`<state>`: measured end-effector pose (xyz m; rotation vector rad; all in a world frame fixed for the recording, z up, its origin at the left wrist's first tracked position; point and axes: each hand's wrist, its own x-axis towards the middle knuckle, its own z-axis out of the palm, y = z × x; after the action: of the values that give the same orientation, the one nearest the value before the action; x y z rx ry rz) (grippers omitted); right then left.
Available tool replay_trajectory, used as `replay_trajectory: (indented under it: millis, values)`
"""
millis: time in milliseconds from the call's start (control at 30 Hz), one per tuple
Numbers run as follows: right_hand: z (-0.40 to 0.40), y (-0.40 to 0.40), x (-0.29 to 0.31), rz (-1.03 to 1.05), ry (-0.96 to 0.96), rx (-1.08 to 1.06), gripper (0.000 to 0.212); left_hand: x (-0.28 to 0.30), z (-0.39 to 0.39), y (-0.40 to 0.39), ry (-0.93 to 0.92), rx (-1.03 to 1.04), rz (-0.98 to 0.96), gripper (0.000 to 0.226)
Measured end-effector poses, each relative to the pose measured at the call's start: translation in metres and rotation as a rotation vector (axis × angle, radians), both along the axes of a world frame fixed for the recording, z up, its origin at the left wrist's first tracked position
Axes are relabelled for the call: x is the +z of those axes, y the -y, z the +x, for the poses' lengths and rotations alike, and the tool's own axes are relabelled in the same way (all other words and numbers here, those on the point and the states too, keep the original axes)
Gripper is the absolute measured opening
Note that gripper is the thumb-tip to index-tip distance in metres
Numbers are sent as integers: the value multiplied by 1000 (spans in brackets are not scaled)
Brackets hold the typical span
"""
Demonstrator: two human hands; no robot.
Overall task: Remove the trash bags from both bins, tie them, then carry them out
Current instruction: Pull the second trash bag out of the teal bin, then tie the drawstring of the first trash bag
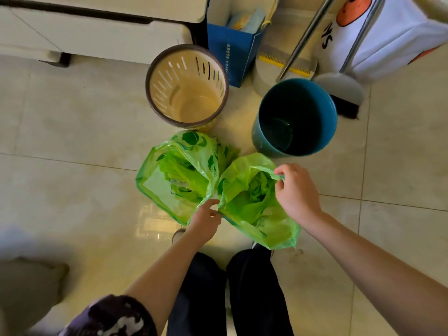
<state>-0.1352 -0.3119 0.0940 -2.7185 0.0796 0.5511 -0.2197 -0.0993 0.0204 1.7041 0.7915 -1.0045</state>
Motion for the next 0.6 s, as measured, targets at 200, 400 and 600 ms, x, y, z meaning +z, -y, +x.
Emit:
replay_trajectory:
  millis: [200, 400, 600]
  values:
    - [3, -63, -12, 234, -74, 128, 15, 2, -1, -51, 33, 171, 31, 25]
    - [21, -126, -31, 301, -156, 177, 12, -5, 0, -113, 12, 339, 99, 24]
    - [65, -178, -64, 258, -135, 243, 17, -40, -18, -155, -70, 310, 120, 21]
